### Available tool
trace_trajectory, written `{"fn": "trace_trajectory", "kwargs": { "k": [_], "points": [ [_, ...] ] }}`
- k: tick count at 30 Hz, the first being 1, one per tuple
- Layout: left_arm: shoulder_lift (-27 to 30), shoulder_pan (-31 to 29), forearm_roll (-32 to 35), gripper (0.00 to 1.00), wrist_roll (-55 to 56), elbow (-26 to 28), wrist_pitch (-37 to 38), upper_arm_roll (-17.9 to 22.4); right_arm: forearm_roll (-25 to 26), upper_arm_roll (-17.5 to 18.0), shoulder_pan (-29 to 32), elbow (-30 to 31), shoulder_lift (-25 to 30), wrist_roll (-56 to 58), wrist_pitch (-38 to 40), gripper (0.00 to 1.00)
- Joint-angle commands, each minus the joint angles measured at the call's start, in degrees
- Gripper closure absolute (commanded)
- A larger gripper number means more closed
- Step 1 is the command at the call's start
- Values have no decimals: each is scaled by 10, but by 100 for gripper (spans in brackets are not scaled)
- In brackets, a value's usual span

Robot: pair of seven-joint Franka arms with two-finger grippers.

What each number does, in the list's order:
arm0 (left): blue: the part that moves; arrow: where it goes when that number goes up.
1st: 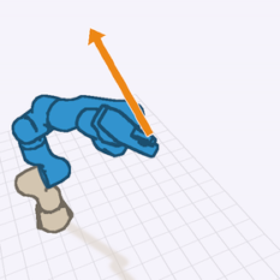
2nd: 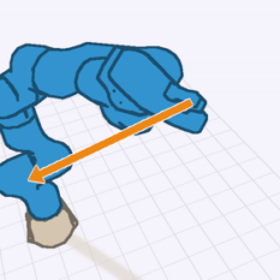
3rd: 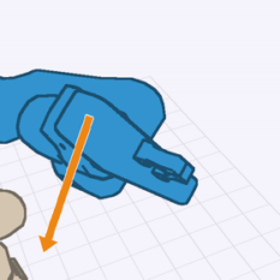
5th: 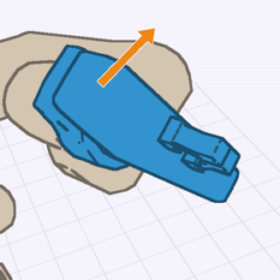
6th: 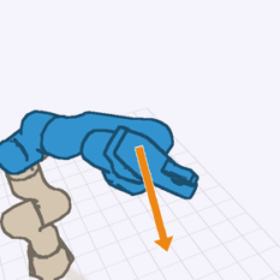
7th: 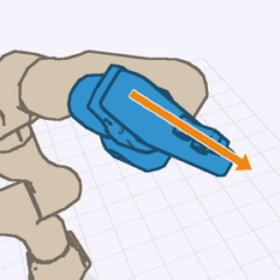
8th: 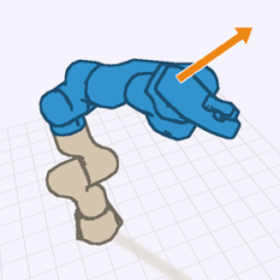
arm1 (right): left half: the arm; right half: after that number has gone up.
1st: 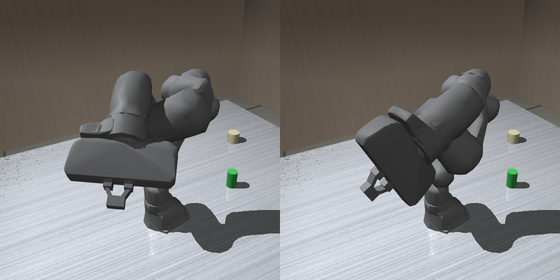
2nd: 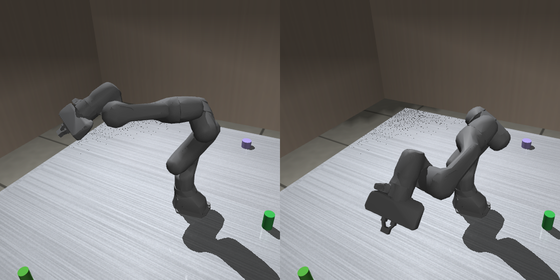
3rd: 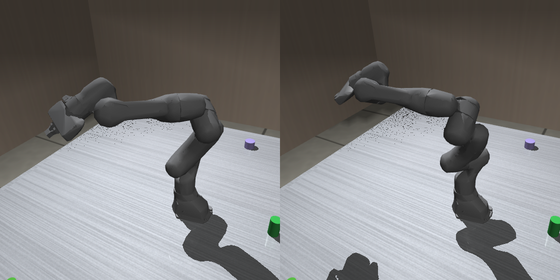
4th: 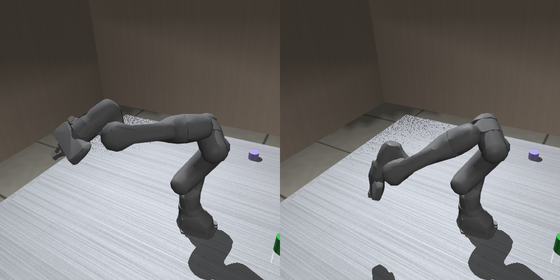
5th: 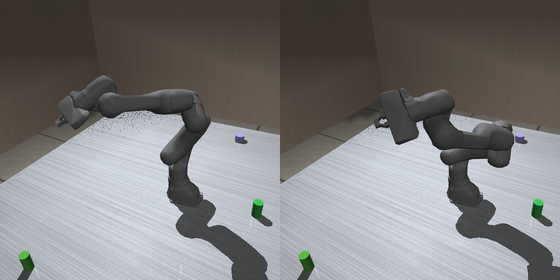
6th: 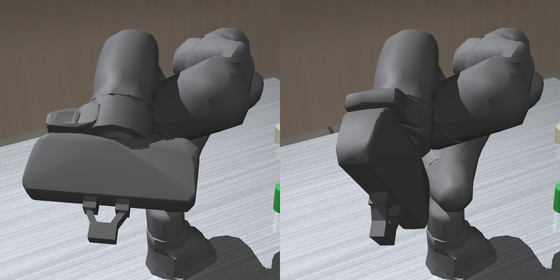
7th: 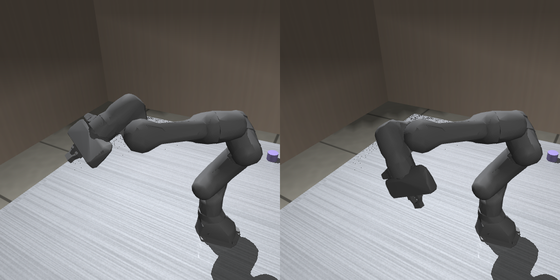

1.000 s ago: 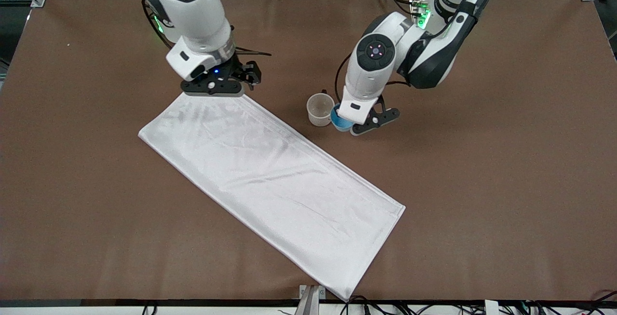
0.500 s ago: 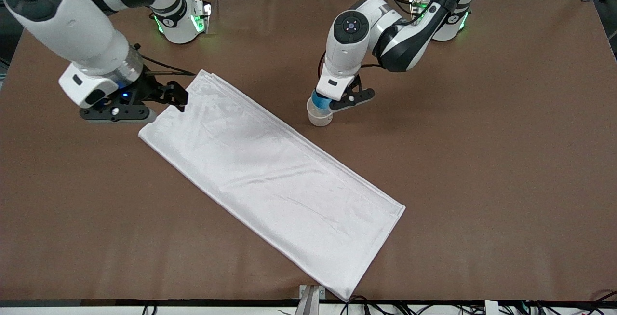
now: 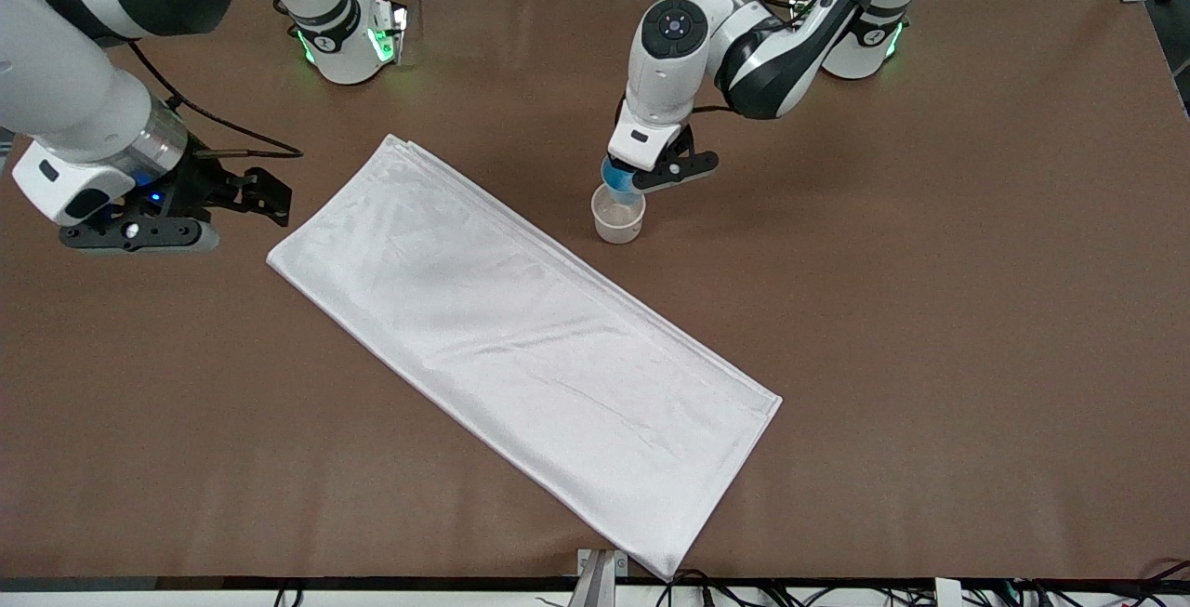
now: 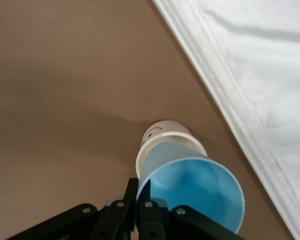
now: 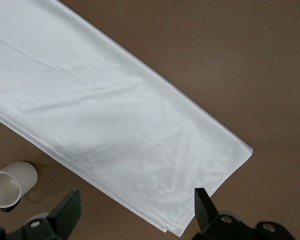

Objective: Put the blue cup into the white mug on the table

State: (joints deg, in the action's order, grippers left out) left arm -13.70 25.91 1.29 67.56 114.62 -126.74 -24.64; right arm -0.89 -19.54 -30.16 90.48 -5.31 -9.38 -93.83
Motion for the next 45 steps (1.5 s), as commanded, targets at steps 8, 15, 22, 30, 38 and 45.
{"fn": "trace_trajectory", "kwargs": {
  "k": [8,15,22,30,38,45],
  "points": [
    [-5,7,-8,100,15,26,-61,-4,3,56,84,-9,1,43,-6,0],
    [-7,11,-4,100,15,61,-108,-4,4,117,166,-13,0,85,-17,0],
    [-19,11,-1,100,15,61,-113,-4,4,149,217,-16,0,109,-18,0],
    [-44,10,13,100,15,61,-140,-4,8,185,249,-24,1,117,-16,0],
    [-43,-1,13,100,13,60,-145,-2,17,183,247,-36,0,138,-11,0],
    [-42,-8,13,100,10,54,-144,0,17,182,248,-32,-2,134,-11,0]
  ]
}}
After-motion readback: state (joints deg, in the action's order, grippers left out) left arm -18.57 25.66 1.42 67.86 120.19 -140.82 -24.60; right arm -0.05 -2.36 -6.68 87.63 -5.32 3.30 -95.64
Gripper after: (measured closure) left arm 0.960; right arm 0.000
